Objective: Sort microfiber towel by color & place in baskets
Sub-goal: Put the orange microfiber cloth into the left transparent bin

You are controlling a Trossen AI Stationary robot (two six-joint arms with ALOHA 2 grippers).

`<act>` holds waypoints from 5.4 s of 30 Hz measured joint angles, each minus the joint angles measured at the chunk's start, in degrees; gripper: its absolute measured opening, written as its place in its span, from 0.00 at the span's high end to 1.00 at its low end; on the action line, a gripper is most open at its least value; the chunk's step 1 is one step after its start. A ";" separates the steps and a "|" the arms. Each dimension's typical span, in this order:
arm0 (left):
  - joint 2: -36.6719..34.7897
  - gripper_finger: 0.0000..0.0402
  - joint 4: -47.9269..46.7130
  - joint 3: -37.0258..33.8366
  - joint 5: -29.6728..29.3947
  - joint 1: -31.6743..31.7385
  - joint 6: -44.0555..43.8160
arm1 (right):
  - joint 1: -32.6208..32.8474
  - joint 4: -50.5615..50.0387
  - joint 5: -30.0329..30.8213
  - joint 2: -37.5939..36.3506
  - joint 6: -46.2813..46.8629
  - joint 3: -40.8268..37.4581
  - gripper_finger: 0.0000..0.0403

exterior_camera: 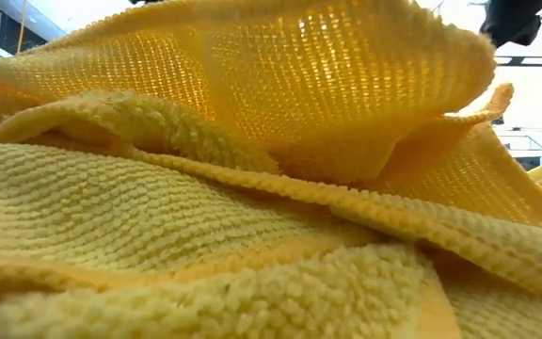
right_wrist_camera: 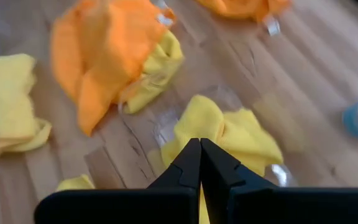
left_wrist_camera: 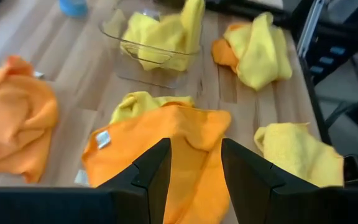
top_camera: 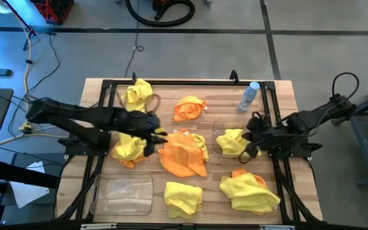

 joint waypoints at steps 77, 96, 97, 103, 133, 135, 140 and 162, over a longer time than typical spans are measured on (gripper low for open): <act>25.10 1.00 -48.48 49.93 -17.94 -22.19 -23.68 | 2.72 -6.40 2.65 -15.98 -10.74 0.00 1.00; 22.55 1.00 -62.98 53.65 -1.47 -45.36 -84.61 | 2.73 -6.38 4.92 -15.98 -11.86 0.00 1.00; 22.55 1.00 -62.94 53.65 -2.22 -46.47 -87.34 | 2.73 -6.40 4.92 -15.99 -12.09 0.00 1.00; 24.84 1.00 -62.96 53.62 -2.83 -48.58 -94.97 | 2.72 -6.40 5.30 -15.99 -12.27 0.00 1.00; 25.41 1.00 -38.84 14.30 6.52 -43.11 -107.43 | 2.73 -6.42 6.40 -15.98 -11.74 0.00 1.00; 25.44 1.00 -36.42 11.34 8.37 -43.24 -109.19 | 2.71 -6.41 6.39 -15.98 -11.68 0.00 1.00; 25.44 1.00 -29.55 6.31 7.76 -43.24 -110.46 | 2.71 -6.40 6.41 -16.00 -11.74 0.00 1.00; 24.32 0.69 -25.05 3.81 4.73 -42.49 -109.03 | 2.72 -6.40 6.41 -15.99 -10.30 0.00 1.00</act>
